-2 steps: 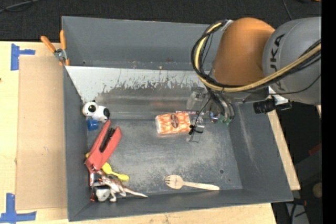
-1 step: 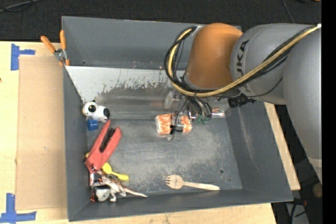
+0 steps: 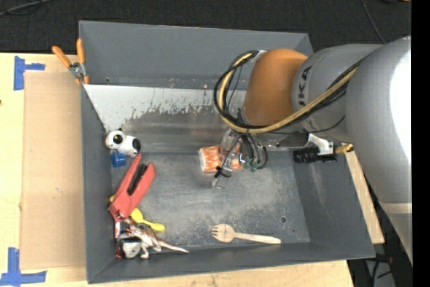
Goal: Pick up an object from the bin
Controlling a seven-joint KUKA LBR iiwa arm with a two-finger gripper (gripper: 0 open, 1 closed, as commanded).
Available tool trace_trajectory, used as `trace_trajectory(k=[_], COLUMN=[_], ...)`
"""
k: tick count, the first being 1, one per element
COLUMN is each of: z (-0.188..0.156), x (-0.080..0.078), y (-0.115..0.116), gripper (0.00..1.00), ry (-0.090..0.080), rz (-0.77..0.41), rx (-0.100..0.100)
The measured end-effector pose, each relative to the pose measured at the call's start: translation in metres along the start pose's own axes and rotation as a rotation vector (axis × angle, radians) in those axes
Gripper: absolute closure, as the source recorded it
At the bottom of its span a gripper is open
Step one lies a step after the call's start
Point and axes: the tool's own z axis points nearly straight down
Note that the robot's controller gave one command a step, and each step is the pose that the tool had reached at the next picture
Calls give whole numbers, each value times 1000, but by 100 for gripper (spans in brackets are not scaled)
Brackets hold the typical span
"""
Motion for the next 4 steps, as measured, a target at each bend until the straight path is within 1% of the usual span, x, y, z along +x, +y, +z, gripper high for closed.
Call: trace_trajectory(k=[1, 2, 3, 4], z=[15, 7, -2, 16], x=[-3, -4, -10, -6], y=[-4, -5, -15, -15], gripper=[100, 100, 100, 100], ry=[-2, -3, -4, -2], rz=[-5, -11, 17, 25], rx=[-1, -1, -1, -1])
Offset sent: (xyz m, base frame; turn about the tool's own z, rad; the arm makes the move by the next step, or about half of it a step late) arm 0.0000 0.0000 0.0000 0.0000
